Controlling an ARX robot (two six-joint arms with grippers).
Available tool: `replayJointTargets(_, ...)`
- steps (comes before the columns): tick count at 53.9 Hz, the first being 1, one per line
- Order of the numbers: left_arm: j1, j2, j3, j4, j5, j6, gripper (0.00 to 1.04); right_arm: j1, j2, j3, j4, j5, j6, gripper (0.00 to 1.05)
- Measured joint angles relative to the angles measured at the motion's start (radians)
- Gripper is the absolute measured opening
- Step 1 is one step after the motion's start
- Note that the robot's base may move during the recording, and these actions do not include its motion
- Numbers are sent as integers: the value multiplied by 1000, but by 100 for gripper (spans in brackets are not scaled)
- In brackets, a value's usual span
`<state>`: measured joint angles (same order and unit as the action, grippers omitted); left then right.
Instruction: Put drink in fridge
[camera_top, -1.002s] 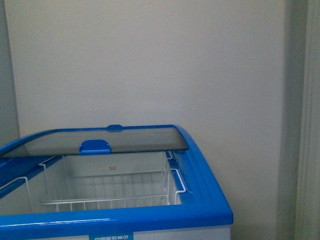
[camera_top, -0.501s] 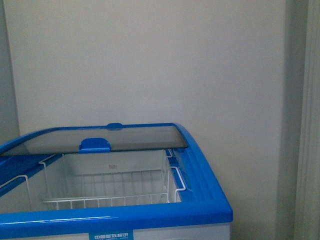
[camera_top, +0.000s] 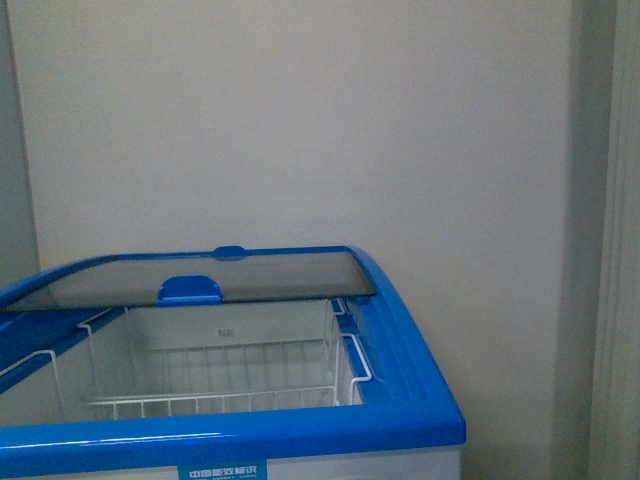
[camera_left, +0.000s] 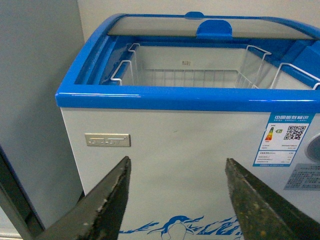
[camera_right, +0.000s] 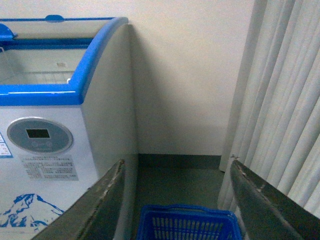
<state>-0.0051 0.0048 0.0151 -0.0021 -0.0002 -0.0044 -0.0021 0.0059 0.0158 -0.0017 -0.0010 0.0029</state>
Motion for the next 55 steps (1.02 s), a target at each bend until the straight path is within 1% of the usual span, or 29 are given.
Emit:
replayJointTargets(2,0,0,0,0,0,0,70,0,0,0,0,0,0,73)
replayJointTargets(6,0,0,0,0,0,0,79,0,0,0,0,0,0,83)
replayJointTargets(7,0,0,0,0,0,0,82,0,0,0,0,0,0,86)
replayJointTargets(9,0,0,0,0,0,0,87,0,0,0,0,0,0,90)
replayJointTargets(11,0,0,0,0,0,0,91,0,0,0,0,0,0,94)
replayJointTargets(12,0,0,0,0,0,0,94,0,0,0,0,0,0,97)
replayJointTargets(14,0,0,0,0,0,0,98,0,0,0,0,0,0,99)
replayJointTargets(18,0,0,0,0,0,0,96,0,0,0,0,0,0,97)
replayJointTargets(55,0,0,0,0,0,0,97,0,0,0,0,0,0,97)
